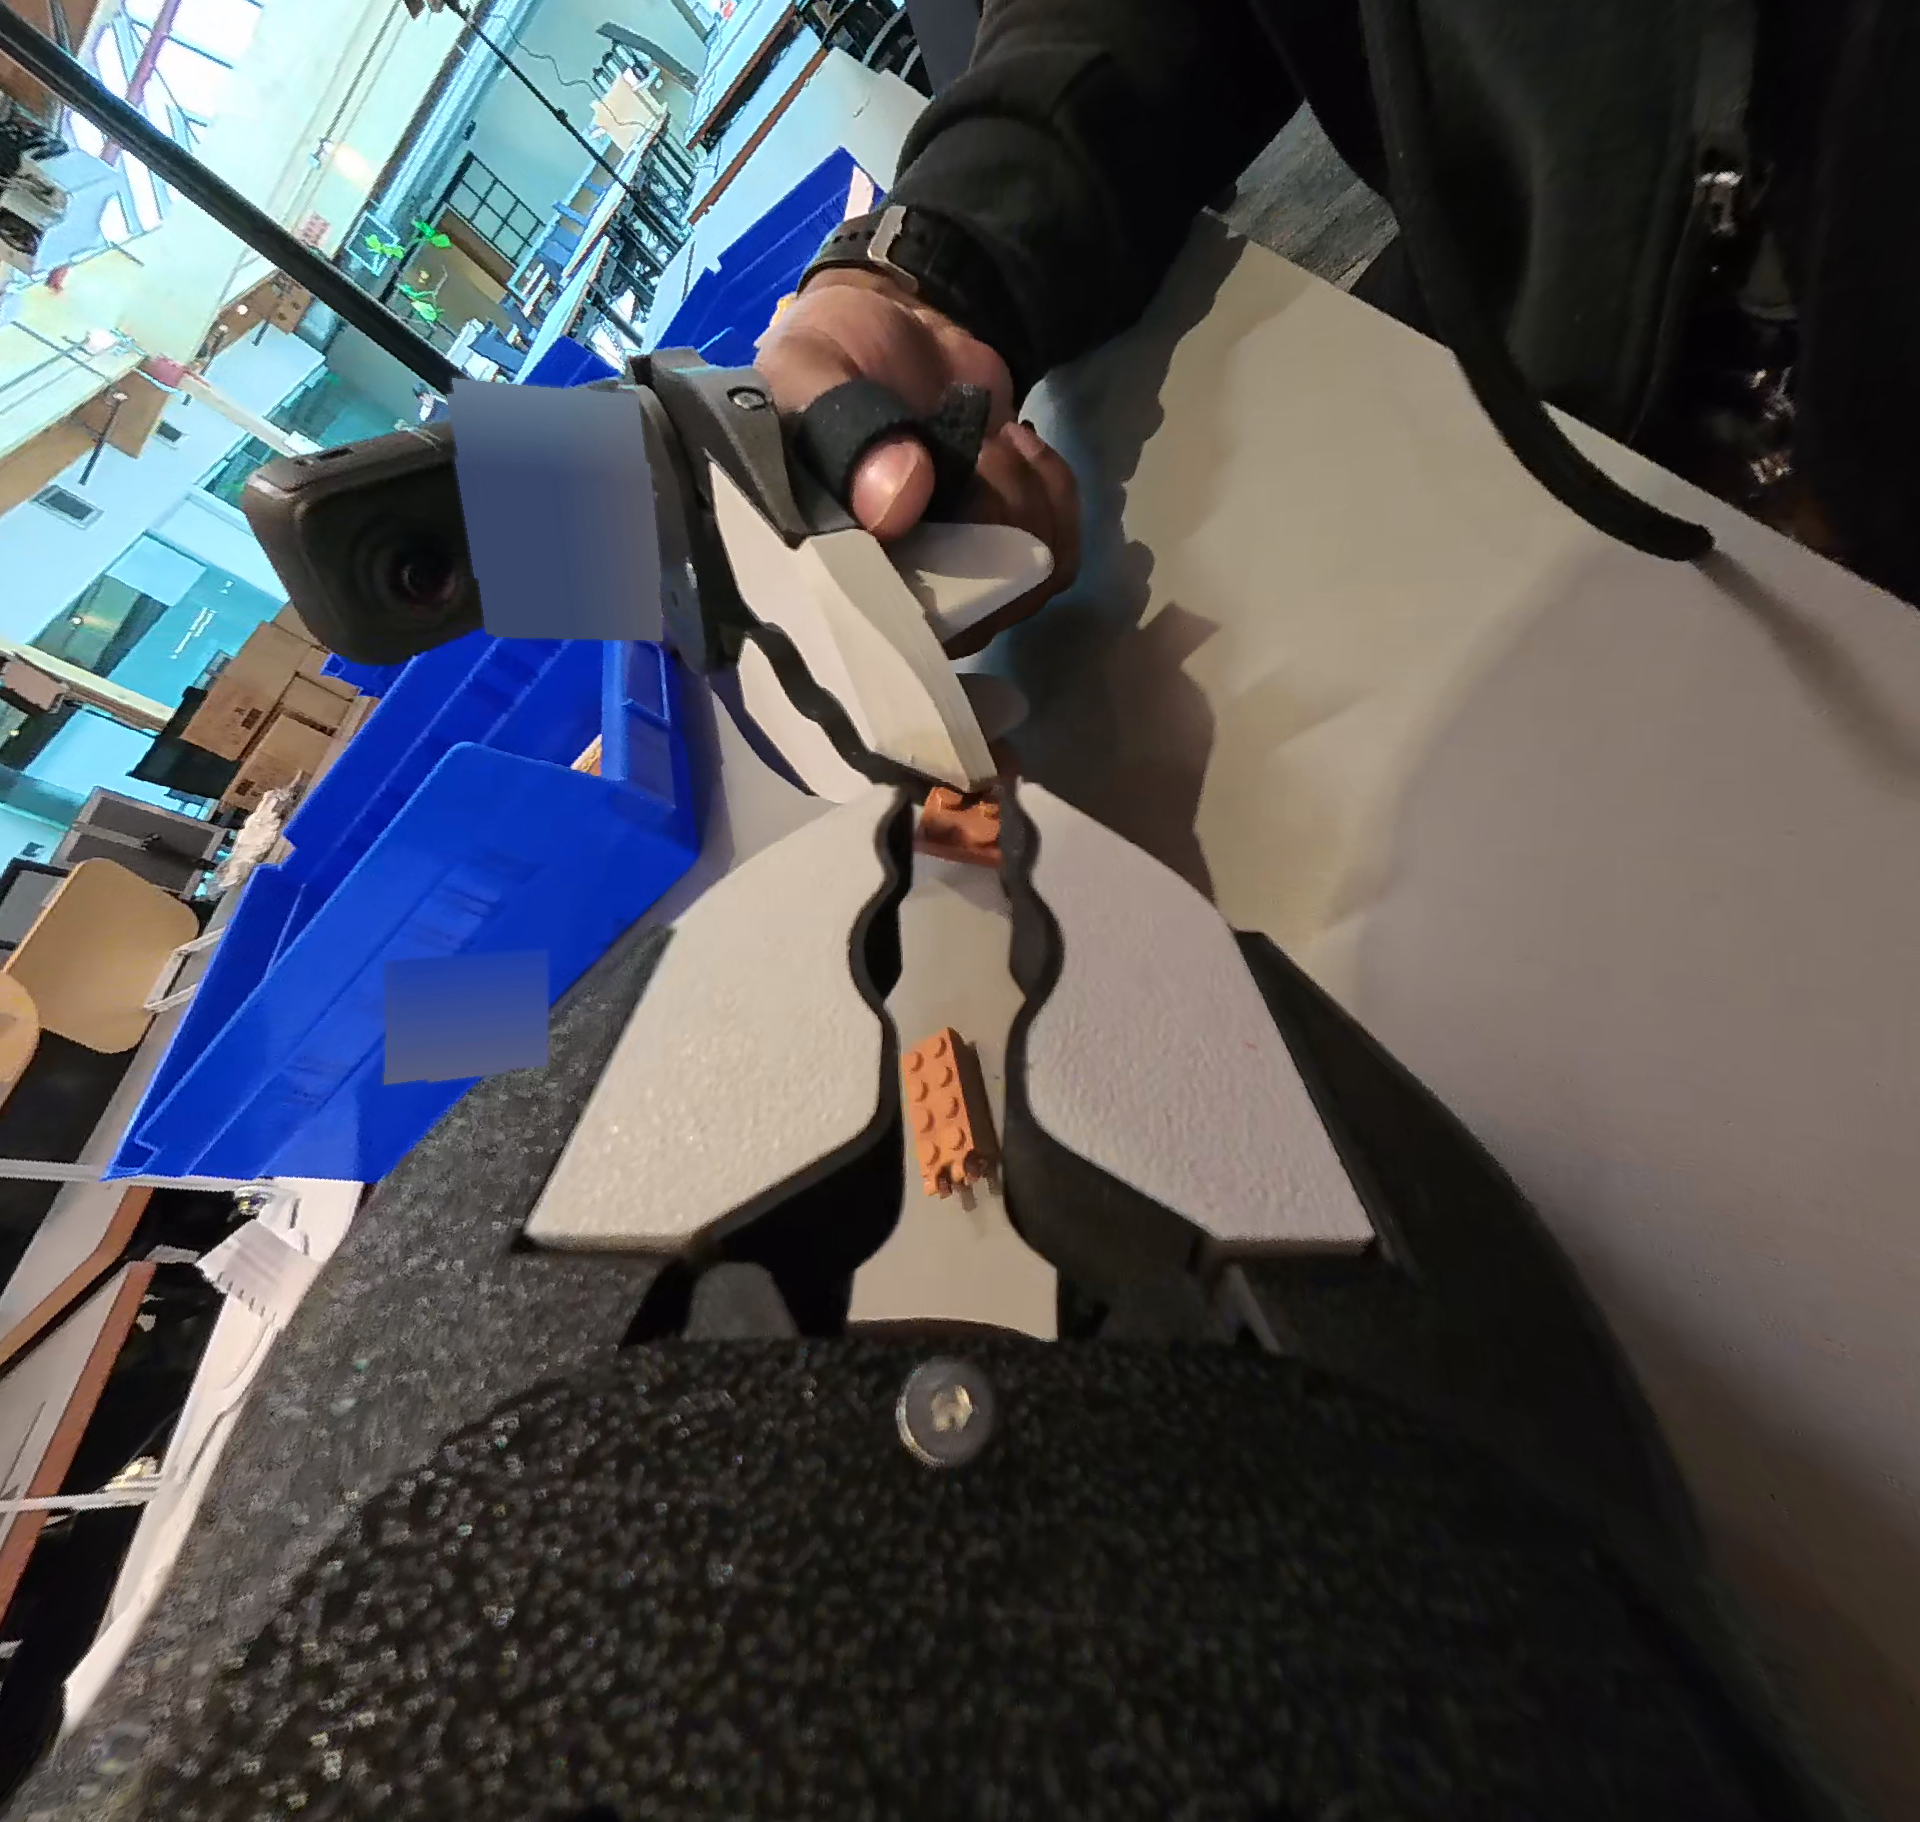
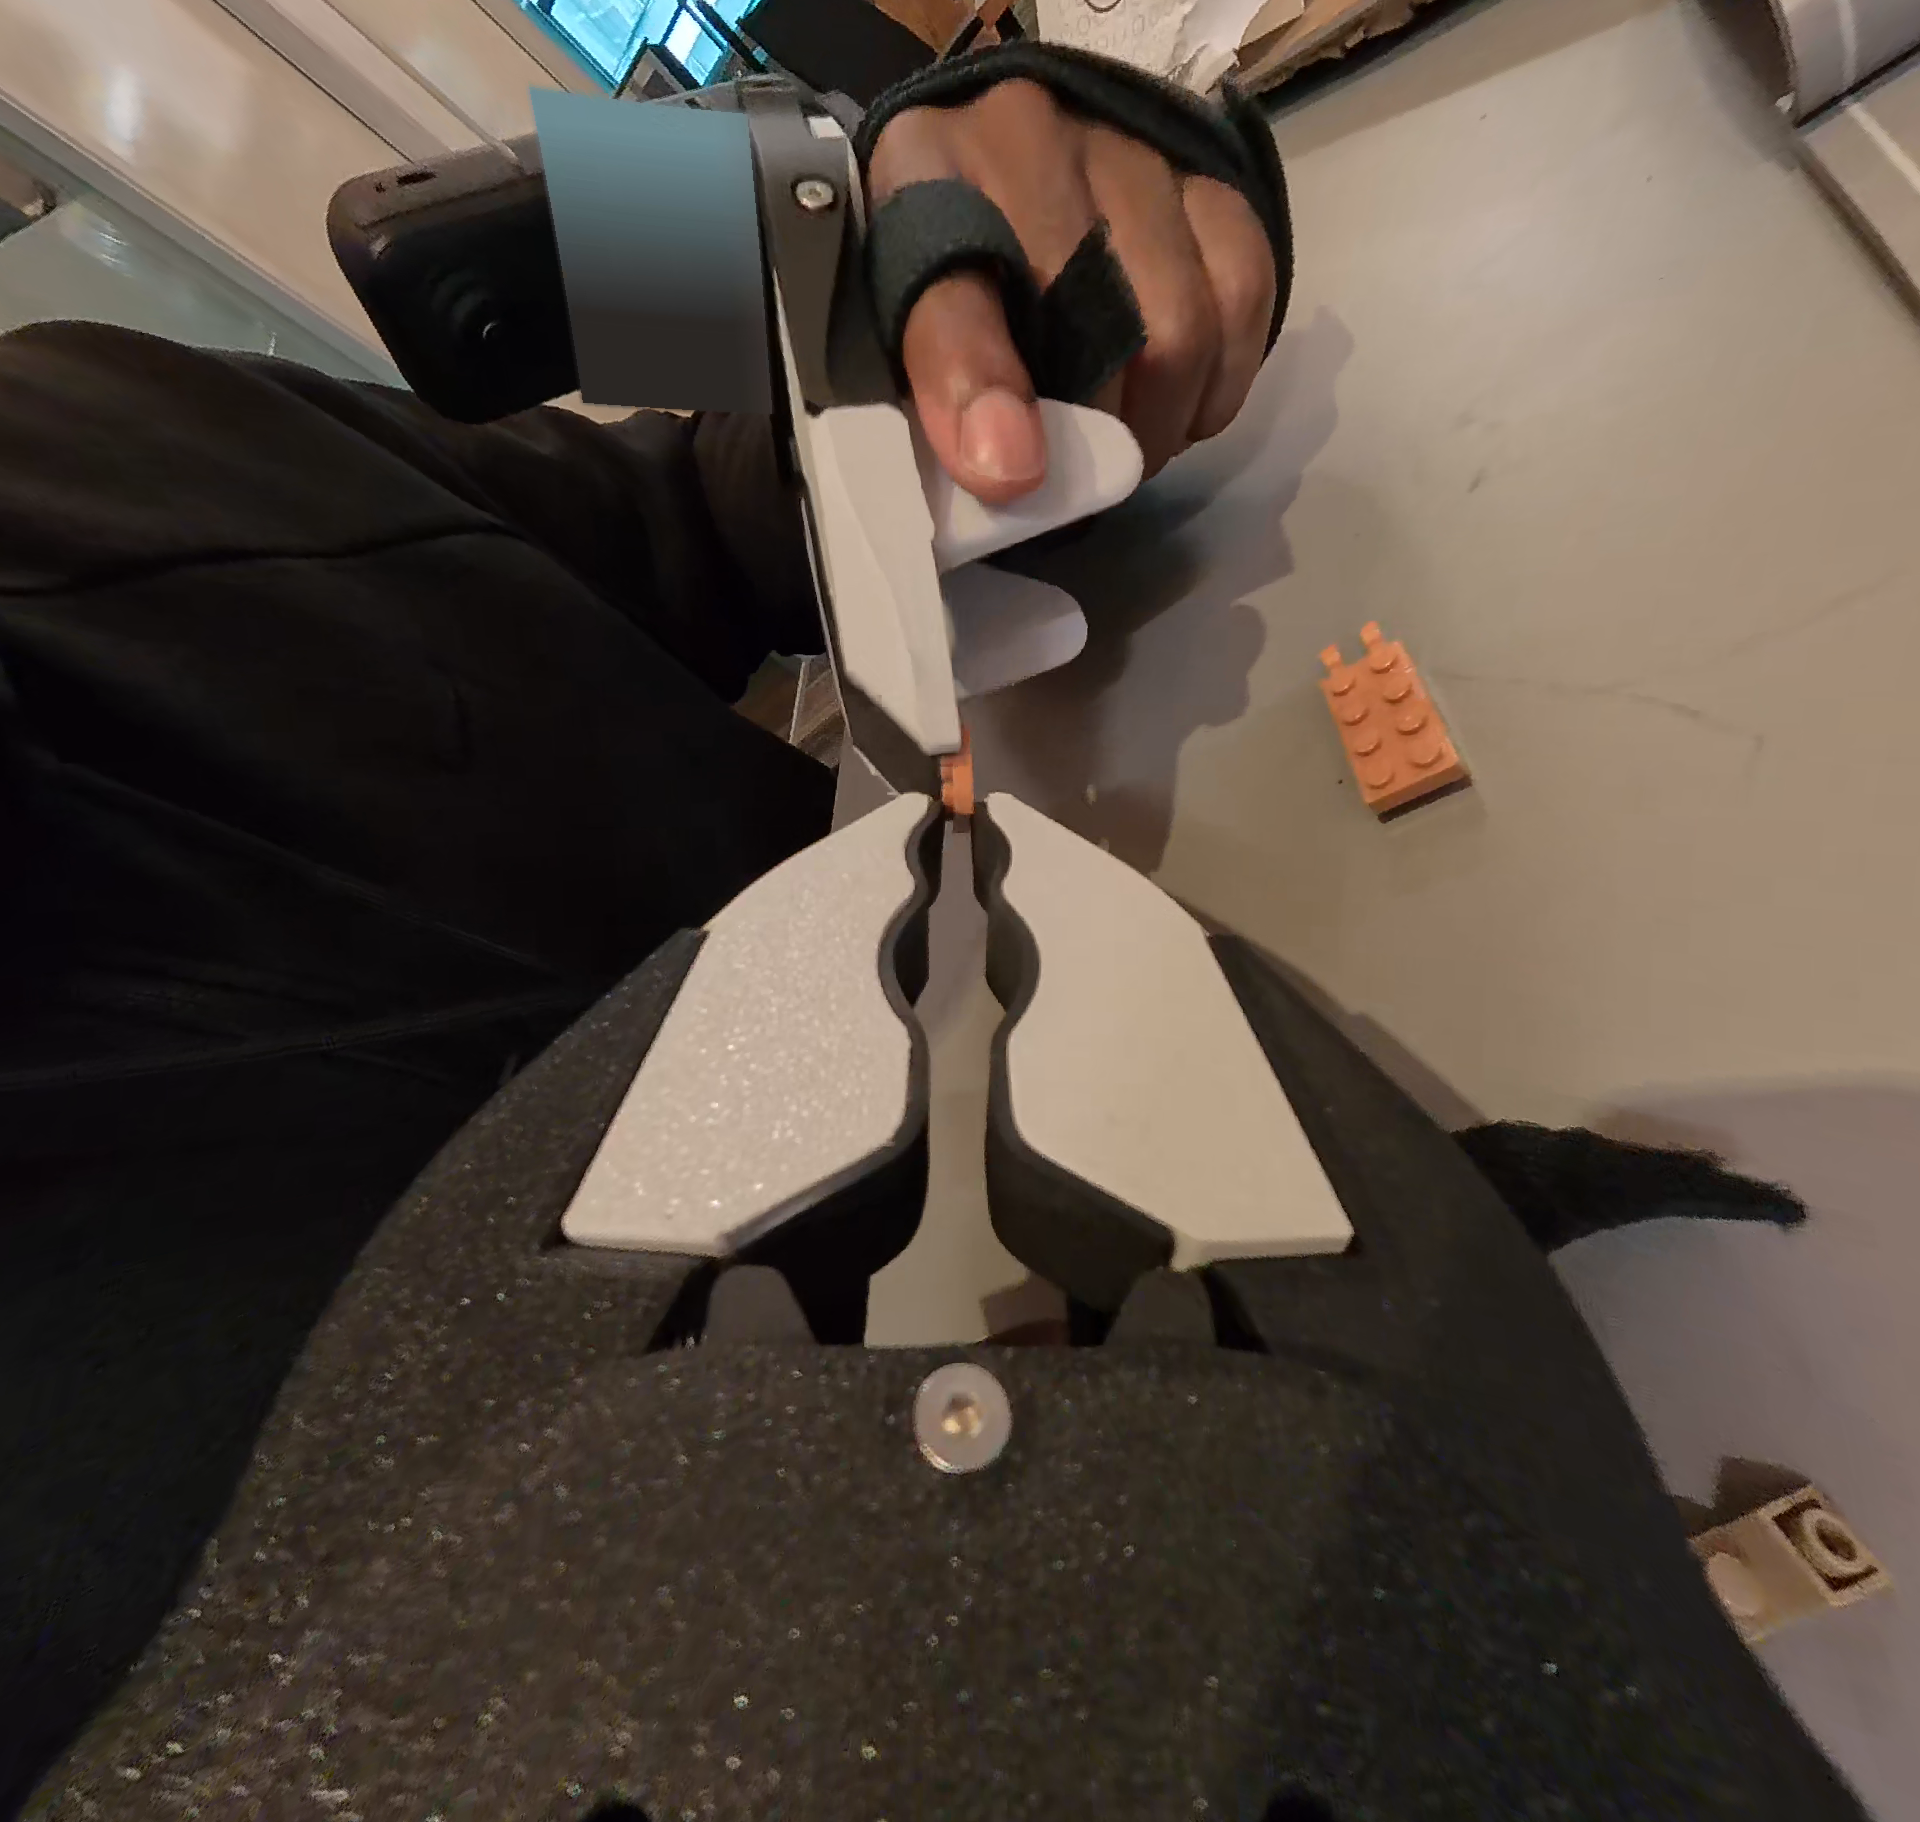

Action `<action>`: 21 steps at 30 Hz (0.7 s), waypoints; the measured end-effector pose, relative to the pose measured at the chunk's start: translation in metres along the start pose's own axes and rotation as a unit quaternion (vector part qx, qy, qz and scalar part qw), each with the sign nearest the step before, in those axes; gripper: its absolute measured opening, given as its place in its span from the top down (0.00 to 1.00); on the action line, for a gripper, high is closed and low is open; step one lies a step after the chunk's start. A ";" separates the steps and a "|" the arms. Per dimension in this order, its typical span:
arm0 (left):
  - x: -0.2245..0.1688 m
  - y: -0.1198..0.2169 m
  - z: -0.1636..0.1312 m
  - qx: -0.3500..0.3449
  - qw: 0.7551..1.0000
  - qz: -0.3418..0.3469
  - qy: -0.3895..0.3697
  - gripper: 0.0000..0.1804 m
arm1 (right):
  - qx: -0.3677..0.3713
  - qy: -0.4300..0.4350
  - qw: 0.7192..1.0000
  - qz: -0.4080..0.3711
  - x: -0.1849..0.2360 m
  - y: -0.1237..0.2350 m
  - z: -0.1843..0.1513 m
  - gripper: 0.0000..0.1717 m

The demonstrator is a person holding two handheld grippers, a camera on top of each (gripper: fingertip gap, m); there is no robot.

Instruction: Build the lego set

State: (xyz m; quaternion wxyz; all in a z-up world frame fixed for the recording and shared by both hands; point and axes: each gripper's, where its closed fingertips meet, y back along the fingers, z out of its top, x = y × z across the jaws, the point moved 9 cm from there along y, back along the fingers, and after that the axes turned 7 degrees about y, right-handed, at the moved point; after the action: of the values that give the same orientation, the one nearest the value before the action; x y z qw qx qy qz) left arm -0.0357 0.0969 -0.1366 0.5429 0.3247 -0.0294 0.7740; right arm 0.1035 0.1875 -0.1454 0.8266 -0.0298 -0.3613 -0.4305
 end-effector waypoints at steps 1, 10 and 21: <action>0.000 0.000 0.000 0.001 1.000 0.002 0.001 0.90 | 0.001 0.001 1.000 -0.001 0.000 0.000 0.000 0.97; -0.001 -0.001 -0.003 0.007 1.000 -0.014 0.015 0.90 | 0.007 0.001 1.000 0.005 0.001 -0.001 -0.001 0.97; -0.003 -0.001 -0.003 0.010 1.000 -0.021 0.005 0.91 | 0.012 0.002 1.000 0.013 0.002 -0.003 -0.003 0.97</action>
State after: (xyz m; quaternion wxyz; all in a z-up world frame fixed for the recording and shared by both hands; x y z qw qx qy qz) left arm -0.0358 0.0963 -0.1413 0.5562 0.3264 -0.0118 0.7642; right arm 0.1039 0.1831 -0.1466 0.8330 -0.0238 -0.3647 -0.4155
